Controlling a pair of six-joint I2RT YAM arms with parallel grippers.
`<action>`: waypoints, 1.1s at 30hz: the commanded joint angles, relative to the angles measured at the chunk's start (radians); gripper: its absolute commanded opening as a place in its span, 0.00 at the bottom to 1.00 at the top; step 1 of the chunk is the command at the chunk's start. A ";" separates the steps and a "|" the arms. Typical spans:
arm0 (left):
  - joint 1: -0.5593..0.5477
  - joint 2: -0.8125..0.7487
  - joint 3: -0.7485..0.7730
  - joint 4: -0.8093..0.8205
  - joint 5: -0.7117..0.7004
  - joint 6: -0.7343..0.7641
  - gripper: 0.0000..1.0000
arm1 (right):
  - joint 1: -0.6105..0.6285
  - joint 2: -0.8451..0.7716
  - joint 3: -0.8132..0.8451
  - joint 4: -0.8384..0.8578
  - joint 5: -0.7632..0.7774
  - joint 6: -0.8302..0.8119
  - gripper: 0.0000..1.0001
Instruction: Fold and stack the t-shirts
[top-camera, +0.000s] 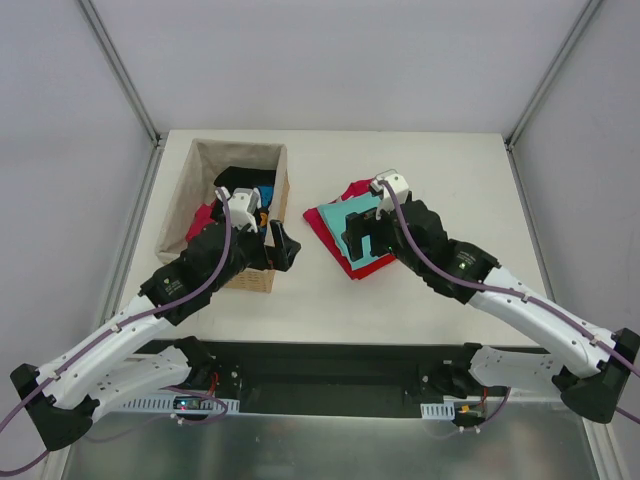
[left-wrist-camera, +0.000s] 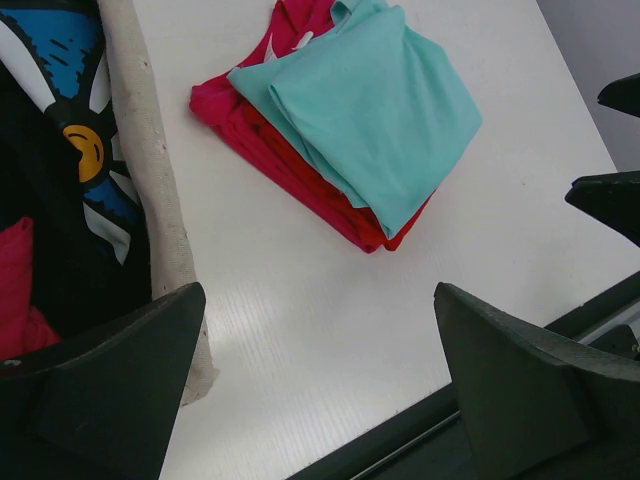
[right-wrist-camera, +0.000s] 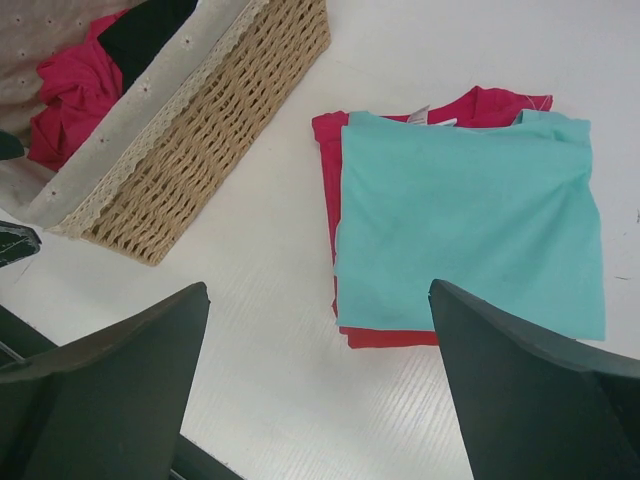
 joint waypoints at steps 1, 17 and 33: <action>-0.003 -0.014 0.026 0.018 0.005 0.005 0.99 | 0.010 -0.021 0.011 0.054 0.017 -0.002 0.96; -0.003 -0.042 0.012 0.018 0.005 0.000 0.99 | 0.013 0.033 0.040 0.025 0.032 0.020 0.96; -0.003 -0.057 0.000 0.017 -0.013 0.007 0.99 | -0.165 0.476 0.284 -0.096 0.112 0.073 0.96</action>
